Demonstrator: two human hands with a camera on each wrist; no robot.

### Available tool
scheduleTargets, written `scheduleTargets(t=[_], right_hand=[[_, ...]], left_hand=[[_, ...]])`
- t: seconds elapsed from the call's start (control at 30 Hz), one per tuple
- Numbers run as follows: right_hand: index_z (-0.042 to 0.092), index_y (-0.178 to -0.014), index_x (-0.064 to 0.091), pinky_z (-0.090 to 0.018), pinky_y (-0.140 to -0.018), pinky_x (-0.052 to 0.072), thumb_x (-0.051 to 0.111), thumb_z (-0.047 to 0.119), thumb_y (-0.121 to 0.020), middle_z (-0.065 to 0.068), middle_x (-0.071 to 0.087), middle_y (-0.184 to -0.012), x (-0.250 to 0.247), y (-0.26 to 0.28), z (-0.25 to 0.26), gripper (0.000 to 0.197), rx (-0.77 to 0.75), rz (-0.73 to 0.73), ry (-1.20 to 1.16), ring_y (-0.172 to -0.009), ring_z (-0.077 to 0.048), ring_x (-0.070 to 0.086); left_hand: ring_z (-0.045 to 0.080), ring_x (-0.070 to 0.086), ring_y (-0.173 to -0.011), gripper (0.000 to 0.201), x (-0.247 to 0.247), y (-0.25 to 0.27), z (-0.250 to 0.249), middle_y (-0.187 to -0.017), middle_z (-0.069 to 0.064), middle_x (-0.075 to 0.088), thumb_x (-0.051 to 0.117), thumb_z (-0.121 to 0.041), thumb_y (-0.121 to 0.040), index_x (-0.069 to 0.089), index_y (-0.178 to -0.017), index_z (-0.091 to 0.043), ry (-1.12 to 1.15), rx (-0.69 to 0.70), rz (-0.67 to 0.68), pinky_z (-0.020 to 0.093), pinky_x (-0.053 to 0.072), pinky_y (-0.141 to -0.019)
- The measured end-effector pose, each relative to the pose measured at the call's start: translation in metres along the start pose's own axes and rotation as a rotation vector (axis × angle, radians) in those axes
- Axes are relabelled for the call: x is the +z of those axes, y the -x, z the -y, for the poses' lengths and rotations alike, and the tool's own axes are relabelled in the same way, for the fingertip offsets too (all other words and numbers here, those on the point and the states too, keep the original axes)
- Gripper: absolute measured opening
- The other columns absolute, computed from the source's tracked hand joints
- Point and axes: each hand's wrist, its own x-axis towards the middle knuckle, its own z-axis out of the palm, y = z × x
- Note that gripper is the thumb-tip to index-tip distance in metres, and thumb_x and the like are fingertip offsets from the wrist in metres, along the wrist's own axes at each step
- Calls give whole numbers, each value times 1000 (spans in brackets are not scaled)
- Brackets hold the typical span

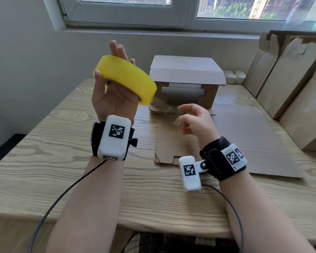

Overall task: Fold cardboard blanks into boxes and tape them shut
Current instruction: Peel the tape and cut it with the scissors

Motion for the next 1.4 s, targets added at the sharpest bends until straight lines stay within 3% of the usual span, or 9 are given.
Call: scheduleTargets(t=[0.1, 0.27, 0.57, 0.87, 0.97, 1.03, 1.17, 1.23, 1.4], right_hand=[[11, -85, 67, -25, -56, 53, 63, 1, -86, -4, 67, -75, -12, -2, 2, 11, -40, -57, 63, -62, -9, 61], [15, -78, 69, -32, -71, 58, 70, 5, -85, -12, 71, -85, -21, -5, -2, 12, -87, -56, 161, -82, -23, 67], [2, -97, 68, -31, -76, 61, 61, -1, -92, -12, 74, -80, -44, -3, 11, 9, -10, 57, -274, -77, -22, 72], [3, -106, 62, -33, -63, 59, 39, -3, -94, -8, 63, -66, -56, -6, 18, 28, 34, 1, -457, -65, -21, 65], [2, -103, 64, -31, -60, 57, 42, 14, -93, -8, 56, -66, -54, -7, 21, 28, 84, -5, -478, -63, -21, 58], [7, -105, 63, -27, -59, 55, 62, 27, -87, -2, 53, -67, -53, -7, 18, 27, 70, 1, -394, -60, -14, 54], [19, -103, 56, -24, -57, 53, 77, 18, -85, -1, 50, -75, -52, -12, 5, 27, -94, -149, 75, -63, -12, 52], [19, -102, 54, -24, -55, 54, 70, 12, -91, -1, 49, -70, -55, -14, 2, 20, -185, -237, 229, -60, -15, 54], [15, -90, 61, -26, -56, 56, 54, 0, -98, -6, 68, -76, -56, -13, 4, 18, -249, -263, 162, -58, -11, 62]], left_hand=[[5, 20, -146, 68, -6, 2, 2, -160, -15, 17, 62, -6, -91, 27, -149, -5, -57, 22, -84, 41, 26, -118], [30, 51, -126, 65, -18, -8, 1, -135, 14, 54, 71, 0, -81, 40, -138, 4, -117, 9, -18, 44, 34, -113], [29, 51, -132, 44, -23, -15, 9, -134, 11, 59, 86, -22, -69, 66, -106, -6, -571, -10, -152, 40, 42, -107], [19, 63, -74, 27, -37, -19, 26, -74, 3, 59, 79, -5, -78, 53, -75, -2, -1558, 1, -218, 26, 51, -74], [13, 68, -100, 22, -40, -17, 30, -95, -7, 71, 84, -31, -70, 67, -85, -35, -1720, 48, -125, 41, 52, -95], [22, 65, -109, 58, -45, -18, 30, -109, 6, 70, 83, -52, -62, 57, -113, -58, -1835, 127, -47, 43, 47, -103], [22, 65, -102, 138, -46, -20, 27, -101, 8, 70, 88, -57, -57, -2, -157, -27, -1853, 270, -36, 42, 44, -108], [18, 63, -84, 137, -46, -20, 24, -69, -17, 62, 87, -49, -59, -6, -157, -22, -1820, 277, -90, 42, 47, -105], [8, 51, -61, 118, -47, -21, 12, -53, -19, 47, 81, -33, -67, 7, -157, -21, -1721, 288, -167, 37, 50, -86]])
